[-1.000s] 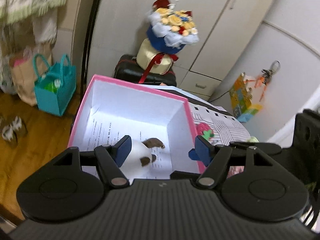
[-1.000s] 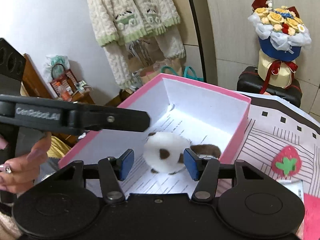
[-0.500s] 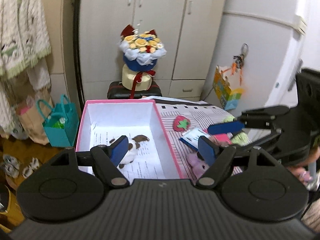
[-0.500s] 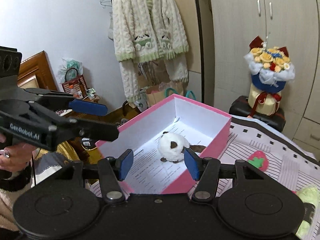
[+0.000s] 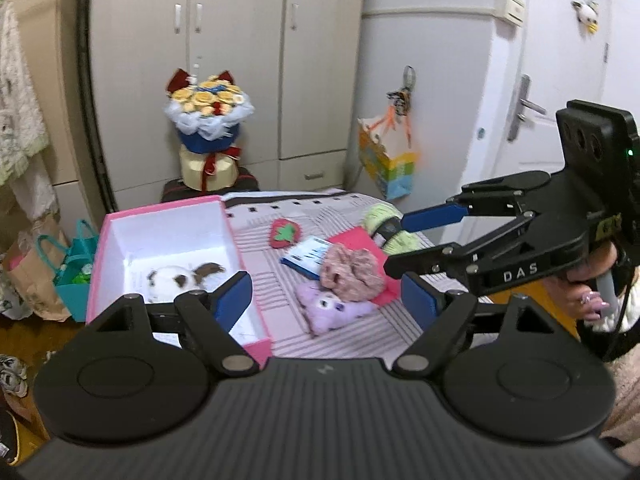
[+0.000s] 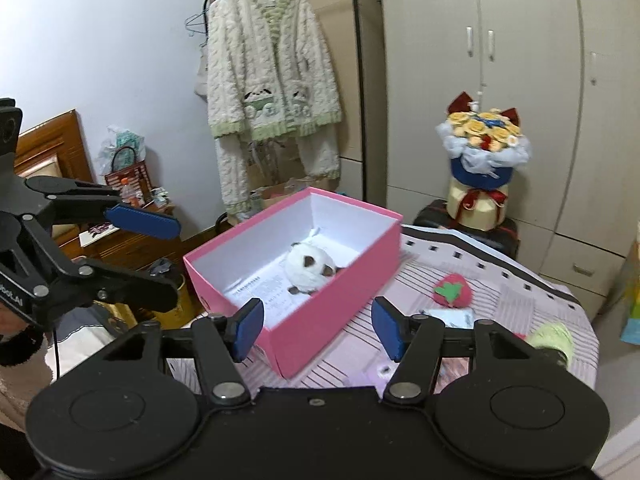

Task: Organize soft objects
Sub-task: 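Withdraw the left tool from the box toward the lilac plush toy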

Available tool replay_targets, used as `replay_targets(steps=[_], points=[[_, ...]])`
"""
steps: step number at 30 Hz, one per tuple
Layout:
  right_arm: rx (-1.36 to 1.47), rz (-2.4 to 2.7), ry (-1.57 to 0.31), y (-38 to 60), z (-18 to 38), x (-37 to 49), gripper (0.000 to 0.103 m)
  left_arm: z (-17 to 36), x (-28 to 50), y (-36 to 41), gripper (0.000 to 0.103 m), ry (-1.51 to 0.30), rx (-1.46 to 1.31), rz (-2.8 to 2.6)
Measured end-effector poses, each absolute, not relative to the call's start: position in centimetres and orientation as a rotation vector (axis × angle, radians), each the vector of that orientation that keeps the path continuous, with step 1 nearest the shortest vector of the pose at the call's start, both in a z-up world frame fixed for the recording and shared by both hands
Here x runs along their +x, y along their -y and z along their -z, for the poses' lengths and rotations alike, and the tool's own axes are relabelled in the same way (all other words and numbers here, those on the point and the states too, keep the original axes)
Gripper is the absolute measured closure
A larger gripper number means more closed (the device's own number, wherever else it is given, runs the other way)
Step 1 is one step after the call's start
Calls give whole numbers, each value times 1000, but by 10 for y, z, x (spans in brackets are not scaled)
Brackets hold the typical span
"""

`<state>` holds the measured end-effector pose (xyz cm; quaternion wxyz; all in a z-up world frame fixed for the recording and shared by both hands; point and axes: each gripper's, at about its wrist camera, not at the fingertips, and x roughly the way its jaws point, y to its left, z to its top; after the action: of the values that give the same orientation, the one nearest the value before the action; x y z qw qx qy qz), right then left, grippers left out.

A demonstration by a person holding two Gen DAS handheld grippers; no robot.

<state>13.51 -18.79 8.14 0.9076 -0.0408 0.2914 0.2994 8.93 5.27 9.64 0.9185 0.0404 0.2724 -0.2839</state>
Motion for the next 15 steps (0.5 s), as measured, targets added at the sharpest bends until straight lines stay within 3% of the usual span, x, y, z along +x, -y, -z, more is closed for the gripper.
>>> replay_targets(steps=[15], points=[[19,-542,-608,250,-22,126,33,-44,104,7,22,-620,107,634]])
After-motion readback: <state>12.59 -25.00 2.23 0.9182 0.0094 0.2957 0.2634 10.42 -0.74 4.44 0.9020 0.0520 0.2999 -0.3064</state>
